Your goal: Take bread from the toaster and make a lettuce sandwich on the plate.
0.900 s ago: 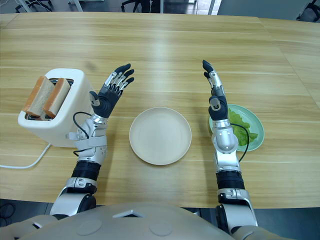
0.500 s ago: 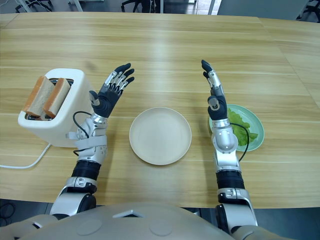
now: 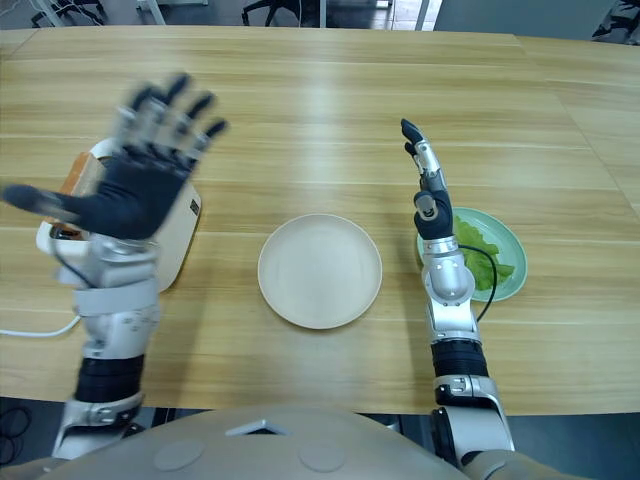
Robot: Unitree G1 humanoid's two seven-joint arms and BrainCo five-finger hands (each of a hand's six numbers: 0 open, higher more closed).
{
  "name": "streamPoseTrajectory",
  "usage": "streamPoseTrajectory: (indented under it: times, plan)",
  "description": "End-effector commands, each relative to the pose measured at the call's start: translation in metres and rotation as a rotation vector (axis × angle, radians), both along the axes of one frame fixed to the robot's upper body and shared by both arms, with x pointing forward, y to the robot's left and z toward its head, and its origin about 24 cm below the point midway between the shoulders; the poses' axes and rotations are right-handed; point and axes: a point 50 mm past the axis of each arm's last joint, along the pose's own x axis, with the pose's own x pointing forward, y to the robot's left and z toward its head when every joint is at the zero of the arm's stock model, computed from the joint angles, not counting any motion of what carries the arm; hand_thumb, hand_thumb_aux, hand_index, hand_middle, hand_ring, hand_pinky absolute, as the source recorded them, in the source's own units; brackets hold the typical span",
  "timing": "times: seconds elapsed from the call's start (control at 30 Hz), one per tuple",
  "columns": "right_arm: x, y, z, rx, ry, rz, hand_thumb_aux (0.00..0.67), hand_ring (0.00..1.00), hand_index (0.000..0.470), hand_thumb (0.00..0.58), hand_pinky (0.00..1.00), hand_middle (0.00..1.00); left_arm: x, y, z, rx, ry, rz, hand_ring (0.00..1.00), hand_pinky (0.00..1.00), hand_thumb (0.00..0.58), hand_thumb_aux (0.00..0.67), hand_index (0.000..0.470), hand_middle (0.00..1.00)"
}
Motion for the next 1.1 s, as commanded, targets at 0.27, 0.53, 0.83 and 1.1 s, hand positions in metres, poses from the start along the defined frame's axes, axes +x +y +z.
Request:
streamPoseTrajectory:
  times: [0.27, 0.53, 0.83, 1.1]
  plan:
    - [-0.003, 0.0, -0.004, 0.009, 0.011, -0.013, 0.0, 0.0, 0.0, 0.0, 0.0, 0.0, 0.012, 0.069, 0.007, 0.921, -0.124, 0.804, 0.0, 0.0, 0.0, 0.0, 0.0, 0.0]
    - [-0.004, -0.002, -0.004, 0.011, 0.008, -0.024, 0.0, 0.0, 0.0, 0.0, 0.0, 0.0, 0.022, 0.113, 0.007, 1.407, -0.243, 1.165, 0.0, 0.0, 0.0, 0.0, 0.0, 0.0]
    - [-0.007, -0.005, -0.004, 0.003, 0.008, -0.036, 0.0, 0.0, 0.0, 0.0, 0.0, 0.0, 0.006, 0.152, 0.015, 1.625, -0.201, 1.317, 0.0, 0.0, 0.0, 0.0, 0.0, 0.0]
    - [-0.009, -0.007, 0.0, -0.024, 0.006, -0.028, 0.0, 0.0, 0.0, 0.0, 0.0, 0.0, -0.002, 0.167, -0.022, 1.76, -0.015, 1.235, 0.0, 0.0, 0.0, 0.0, 0.0, 0.0]
